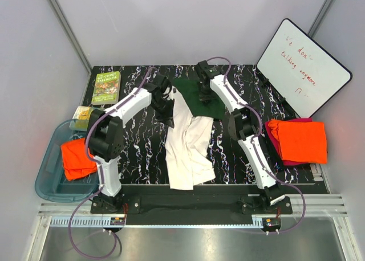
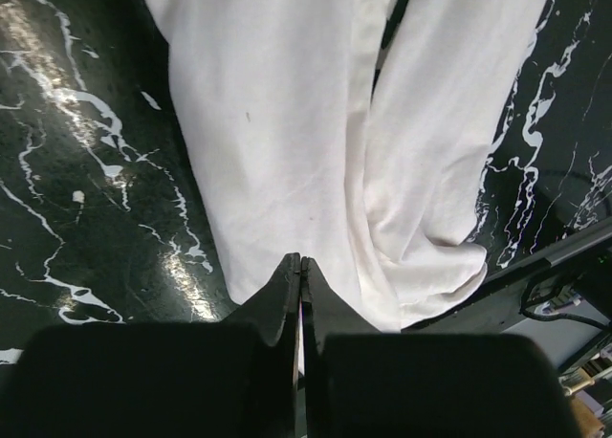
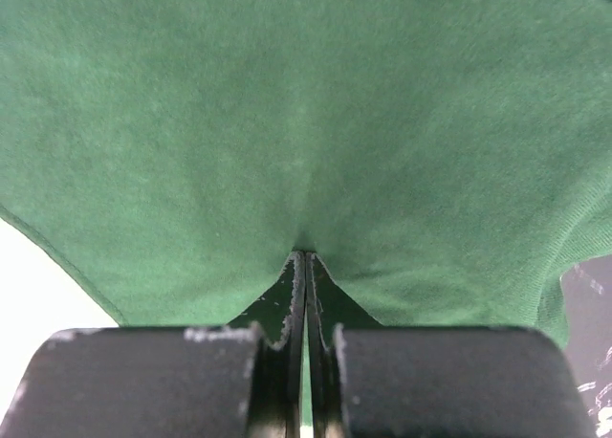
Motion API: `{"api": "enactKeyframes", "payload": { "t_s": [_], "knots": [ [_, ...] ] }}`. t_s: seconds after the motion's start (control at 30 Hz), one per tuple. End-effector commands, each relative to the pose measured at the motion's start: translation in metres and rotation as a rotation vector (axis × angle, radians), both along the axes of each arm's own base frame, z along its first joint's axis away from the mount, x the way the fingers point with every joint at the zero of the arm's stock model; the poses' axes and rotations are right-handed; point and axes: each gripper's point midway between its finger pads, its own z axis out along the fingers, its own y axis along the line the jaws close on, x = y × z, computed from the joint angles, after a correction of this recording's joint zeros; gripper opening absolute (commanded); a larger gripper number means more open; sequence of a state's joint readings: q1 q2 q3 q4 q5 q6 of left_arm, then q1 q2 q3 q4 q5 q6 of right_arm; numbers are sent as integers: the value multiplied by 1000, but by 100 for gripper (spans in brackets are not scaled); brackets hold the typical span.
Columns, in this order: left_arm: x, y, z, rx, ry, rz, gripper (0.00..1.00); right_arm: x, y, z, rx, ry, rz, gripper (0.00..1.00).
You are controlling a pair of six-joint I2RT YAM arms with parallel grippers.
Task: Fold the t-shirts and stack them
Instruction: Fold the tshirt
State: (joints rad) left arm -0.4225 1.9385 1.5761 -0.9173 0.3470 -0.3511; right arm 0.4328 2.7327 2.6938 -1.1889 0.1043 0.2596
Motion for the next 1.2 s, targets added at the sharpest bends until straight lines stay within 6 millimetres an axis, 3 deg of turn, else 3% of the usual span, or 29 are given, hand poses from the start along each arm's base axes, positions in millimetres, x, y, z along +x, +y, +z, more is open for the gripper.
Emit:
{"api": "enactKeyframes", "payload": {
  "t_s": [0.0,0.13,0.27,0.4,0.47,0.5,0.6,0.63,0.67,0.7,0.73,0.77,0.8,0.83,0.87,0.9,0.93,0.97,1.0,1.03,1.07,1.1,1.13,1.17],
  "knots": [
    [4,-23,26,-82,-61,-41,4,43,-1,-2,10,-147,-11,0],
    [-3,-29,35,-112,-71,-60,12,71,-4,-7,60,-221,-55,12],
    [-9,-29,41,-123,-81,-67,19,110,2,15,151,-374,-76,26],
    [-13,-28,42,-127,-77,-62,23,133,6,32,228,-463,-68,43],
    [-14,-28,46,-132,-83,-58,23,139,2,41,263,-481,-68,44],
    [-14,-27,47,-130,-90,-55,25,138,8,60,318,-487,-34,46],
    [-15,-26,55,-144,-118,-51,34,134,3,98,378,-505,-7,55],
    [-16,-26,60,-153,-132,-46,47,127,-3,125,380,-521,-9,62],
    [-19,-25,57,-153,-125,-43,54,123,-10,139,374,-529,-21,64],
    [-19,-25,57,-158,-134,-39,63,114,-17,188,382,-591,-23,67],
    [-22,-24,61,-165,-140,-27,78,101,-24,178,361,-543,-31,71],
    [-27,-21,56,-160,-125,-17,84,91,-32,188,353,-537,-39,72],
    [-29,-20,59,-166,-135,-8,91,75,-39,228,360,-581,-47,74],
    [-32,-19,57,-166,-126,9,98,58,-45,212,343,-519,-59,74],
    [-41,-15,49,-159,-102,17,99,42,-50,213,338,-482,-73,75],
    [-43,-14,54,-174,-116,24,99,21,-54,242,357,-505,-72,75],
    [-48,-13,52,-181,-103,37,99,-1,-59,217,339,-415,-84,75],
    [-61,-11,40,-187,-62,41,99,-18,-60,215,353,-381,-114,75],
    [-65,-12,43,-208,-74,47,99,-40,-64,236,381,-395,-124,74],
    [-71,-12,41,-224,-53,68,99,-67,-68,203,373,-284,-144,74],
    [-87,-8,26,-227,-1,79,99,-86,-65,197,408,-230,-165,74],
    [-89,-9,30,-260,-22,86,99,-119,-70,182,413,-161,-192,73],
    [-96,-10,29,-281,-3,111,99,-138,-70,173,426,-110,-213,73],
    [-110,-6,16,-283,39,125,98,-158,-65,166,476,-51,-236,72]
  ]
}}
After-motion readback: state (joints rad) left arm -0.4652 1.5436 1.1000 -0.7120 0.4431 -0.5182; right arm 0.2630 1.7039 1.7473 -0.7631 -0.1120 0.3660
